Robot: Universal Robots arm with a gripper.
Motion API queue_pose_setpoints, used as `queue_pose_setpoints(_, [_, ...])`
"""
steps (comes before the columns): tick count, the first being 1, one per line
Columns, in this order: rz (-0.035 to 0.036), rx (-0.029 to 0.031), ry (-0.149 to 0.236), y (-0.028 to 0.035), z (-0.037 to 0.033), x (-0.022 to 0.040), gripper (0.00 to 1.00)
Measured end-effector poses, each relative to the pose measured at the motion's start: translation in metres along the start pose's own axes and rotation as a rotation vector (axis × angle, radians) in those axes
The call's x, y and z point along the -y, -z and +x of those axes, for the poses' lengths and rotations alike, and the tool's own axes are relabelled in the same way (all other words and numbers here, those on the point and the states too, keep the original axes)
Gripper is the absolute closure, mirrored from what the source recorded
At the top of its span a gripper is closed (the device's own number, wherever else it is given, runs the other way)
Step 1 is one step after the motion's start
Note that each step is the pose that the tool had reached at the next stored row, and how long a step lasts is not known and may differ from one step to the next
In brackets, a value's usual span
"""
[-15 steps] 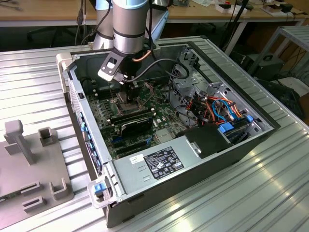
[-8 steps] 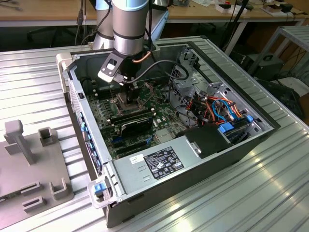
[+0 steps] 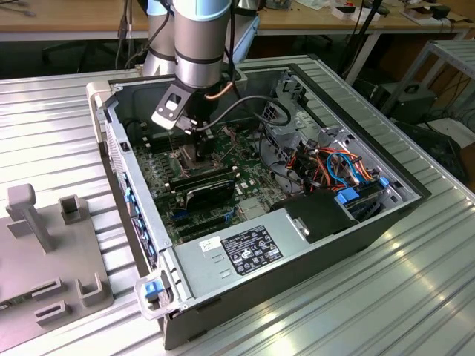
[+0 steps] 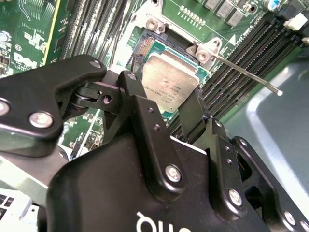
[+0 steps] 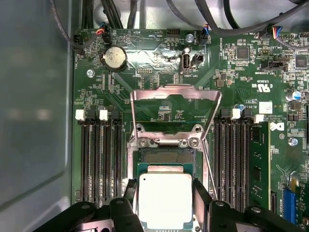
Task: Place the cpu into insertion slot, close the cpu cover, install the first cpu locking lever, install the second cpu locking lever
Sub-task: 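Place the cpu into insertion slot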
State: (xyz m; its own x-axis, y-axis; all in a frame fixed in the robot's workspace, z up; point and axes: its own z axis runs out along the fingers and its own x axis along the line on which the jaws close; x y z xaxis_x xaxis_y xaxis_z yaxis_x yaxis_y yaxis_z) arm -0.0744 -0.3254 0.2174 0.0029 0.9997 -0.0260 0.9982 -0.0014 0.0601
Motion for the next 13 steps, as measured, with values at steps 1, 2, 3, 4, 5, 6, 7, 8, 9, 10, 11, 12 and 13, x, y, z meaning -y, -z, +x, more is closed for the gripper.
queue_pose_setpoints(1, [0.0002,0.0001,0.000,-0.0014,-0.0001,-0.0010,0.45])
queue_pose_setpoints(2, [0.0004,0.0002,0.000,-0.0026,-0.0001,-0.0017,0.45])
queue_pose_setpoints(3, [0.0006,0.0002,0.000,-0.0041,-0.0002,-0.0021,0.45])
queue_pose_setpoints(4, [0.0016,0.0002,0.000,-0.0057,-0.0001,-0.0020,0.45])
queue_pose_setpoints(5, [0.0041,0.0003,0.000,-0.0090,-0.0002,-0.0018,0.45])
queue_pose_setpoints(6, [0.0048,0.0002,0.000,-0.0109,-0.0002,-0.0017,0.45])
queue_pose_setpoints(7, [0.0052,0.0001,0.000,-0.0124,-0.0002,-0.0017,0.45])
queue_pose_setpoints(8, [0.0056,0.0003,0.000,-0.0130,-0.0008,-0.0017,0.45])
queue_pose_setpoints(9, [0.0056,0.0002,0.000,-0.0132,-0.0015,-0.0017,0.45])
queue_pose_setpoints(10, [0.0060,0.0001,0.000,-0.0134,-0.0023,-0.0018,0.45])
queue_pose_setpoints(11, [0.0063,0.0001,0.000,-0.0137,-0.0026,-0.0019,0.45])
queue_pose_setpoints(12, [0.0069,0.0002,0.000,-0.0149,-0.0027,-0.0019,0.45])
queue_pose_setpoints(13, [0.0074,0.0002,0.000,-0.0158,-0.0027,-0.0020,0.45])
